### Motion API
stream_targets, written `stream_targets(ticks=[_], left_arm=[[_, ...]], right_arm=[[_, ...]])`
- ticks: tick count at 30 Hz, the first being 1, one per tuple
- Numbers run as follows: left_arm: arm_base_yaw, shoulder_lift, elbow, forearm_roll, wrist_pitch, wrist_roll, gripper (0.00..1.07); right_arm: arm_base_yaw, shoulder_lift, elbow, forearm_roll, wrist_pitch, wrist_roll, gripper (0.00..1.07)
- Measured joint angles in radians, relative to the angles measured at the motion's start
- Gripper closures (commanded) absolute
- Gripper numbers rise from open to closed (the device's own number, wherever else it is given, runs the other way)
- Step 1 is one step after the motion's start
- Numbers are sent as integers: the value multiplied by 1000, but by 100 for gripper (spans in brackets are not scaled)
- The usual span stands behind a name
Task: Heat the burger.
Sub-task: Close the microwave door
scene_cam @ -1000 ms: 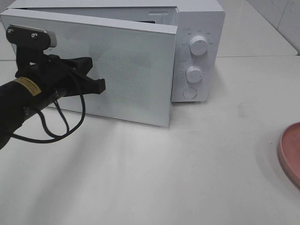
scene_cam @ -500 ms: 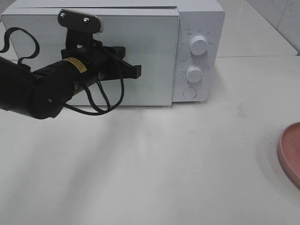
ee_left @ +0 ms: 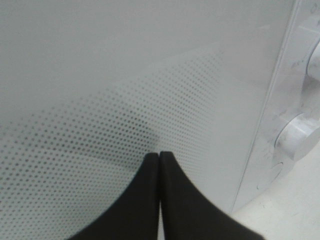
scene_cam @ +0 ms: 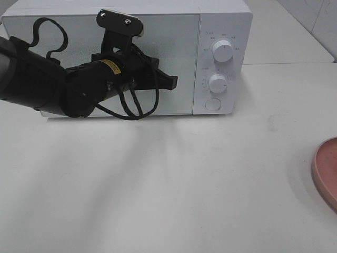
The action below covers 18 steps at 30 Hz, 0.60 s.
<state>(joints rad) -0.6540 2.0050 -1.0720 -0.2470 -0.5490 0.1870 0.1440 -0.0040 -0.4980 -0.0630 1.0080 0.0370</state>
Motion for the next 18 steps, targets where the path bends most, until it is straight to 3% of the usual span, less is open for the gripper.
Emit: stream_targets(ticks=[5,15,17,18], left_arm=[[3,-31,21,-28,24,0,107],[-21,-203,220,-120,33,-1,107],[-25,-270,278,-133,161,-1,95],[-25,-270,278,-133,161,-1,95]], right_arm=[[0,0,0,0,0,0,32],[0,0,0,0,0,0,32],[0,0,0,0,0,0,32],[0,0,0,0,0,0,32]])
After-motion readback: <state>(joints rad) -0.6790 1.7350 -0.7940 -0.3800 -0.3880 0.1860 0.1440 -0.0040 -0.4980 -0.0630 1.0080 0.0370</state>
